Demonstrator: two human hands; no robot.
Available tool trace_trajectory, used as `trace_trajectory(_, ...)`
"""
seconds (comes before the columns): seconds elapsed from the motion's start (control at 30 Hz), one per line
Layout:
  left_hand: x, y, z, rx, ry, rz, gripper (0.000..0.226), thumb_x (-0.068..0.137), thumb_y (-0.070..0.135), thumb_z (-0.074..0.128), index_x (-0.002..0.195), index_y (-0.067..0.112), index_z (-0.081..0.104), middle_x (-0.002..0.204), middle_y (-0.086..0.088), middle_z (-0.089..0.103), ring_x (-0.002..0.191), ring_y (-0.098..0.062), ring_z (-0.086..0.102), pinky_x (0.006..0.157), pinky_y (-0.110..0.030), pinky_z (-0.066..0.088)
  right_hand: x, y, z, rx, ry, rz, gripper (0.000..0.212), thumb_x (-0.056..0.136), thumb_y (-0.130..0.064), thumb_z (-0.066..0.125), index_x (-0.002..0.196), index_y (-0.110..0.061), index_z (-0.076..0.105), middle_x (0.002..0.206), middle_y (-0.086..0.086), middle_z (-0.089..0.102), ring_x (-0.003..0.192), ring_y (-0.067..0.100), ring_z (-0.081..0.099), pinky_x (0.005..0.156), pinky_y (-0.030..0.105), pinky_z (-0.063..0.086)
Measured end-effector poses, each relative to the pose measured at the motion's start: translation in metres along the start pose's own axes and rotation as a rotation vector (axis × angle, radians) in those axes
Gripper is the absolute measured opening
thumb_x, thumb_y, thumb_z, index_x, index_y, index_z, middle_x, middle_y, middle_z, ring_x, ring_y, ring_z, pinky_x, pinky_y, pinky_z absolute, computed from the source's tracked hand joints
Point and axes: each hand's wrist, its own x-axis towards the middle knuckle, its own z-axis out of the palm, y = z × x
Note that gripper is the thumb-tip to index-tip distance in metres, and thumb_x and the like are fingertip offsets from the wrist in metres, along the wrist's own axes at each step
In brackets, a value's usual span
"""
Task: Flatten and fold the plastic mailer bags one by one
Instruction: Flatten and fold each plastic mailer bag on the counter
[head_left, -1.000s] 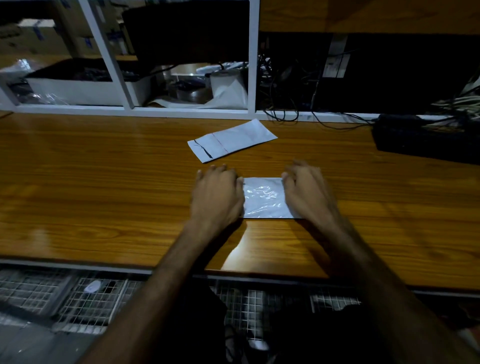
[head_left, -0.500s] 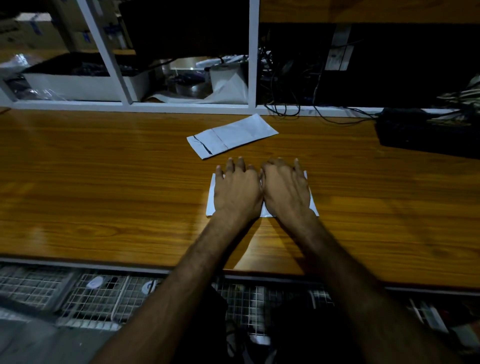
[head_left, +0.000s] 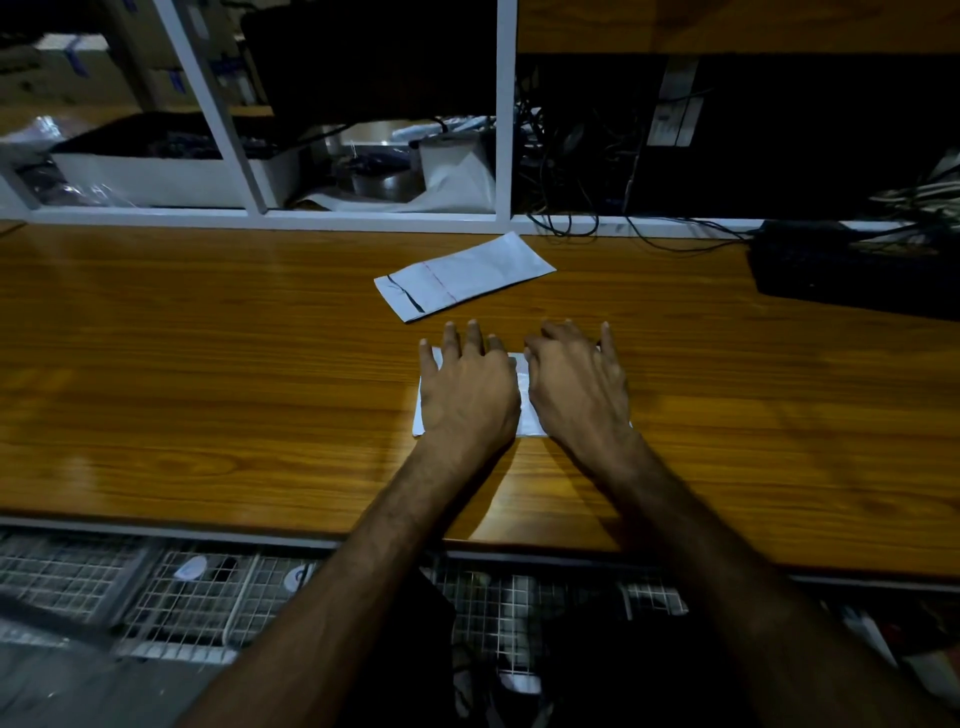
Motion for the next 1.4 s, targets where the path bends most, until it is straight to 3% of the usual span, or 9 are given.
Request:
trace_trajectory(0.57, -0.012, -0.022, -0.006, -0.075, -0.053, -0.042, 0.064, 0.111, 0.038, 0.035, 0.165, 0.012, 0.012, 0.173, -0.015, 0.005, 0.159, -0.038, 0.001, 0.126, -0.064, 0.009, -0.017, 0.016, -0.008, 0.093, -0.004, 0.12, 0.038, 0.109, -0.028, 0.041, 0.137, -0.019, 0.066, 0.163, 0.01, 0.04, 0.154, 0.028, 0.03, 0.124, 0.06, 0.017)
trace_trajectory(1.07, -0.02, -0.051, -0.004, -0.129, -0.04, -0.083, 0.057, 0.112, 0.037, 0.024, 0.164, 0.016, 0.017, 0.173, -0.012, 0.007, 0.159, -0.037, 0.0, 0.125, -0.066, 0.008, -0.024, 0.035, -0.017, 0.16, -0.102, 0.213, 0.043, 0.111, -0.03, 0.033, 0.145, -0.022, 0.057, 0.167, 0.009, 0.032, 0.156, 0.028, 0.024, 0.124, 0.061, 0.01)
trace_trajectory(1.4, -0.015, -0.063, -0.007, -0.11, -0.126, -0.093, 0.056, 0.112, 0.042, 0.022, 0.164, 0.023, 0.017, 0.174, -0.01, -0.005, 0.158, -0.039, -0.01, 0.121, -0.07, -0.002, -0.023, 0.049, -0.018, 0.157, -0.172, 0.246, 0.045, 0.112, -0.035, 0.03, 0.149, -0.026, 0.052, 0.169, 0.008, 0.026, 0.158, 0.03, 0.018, 0.123, 0.066, 0.005)
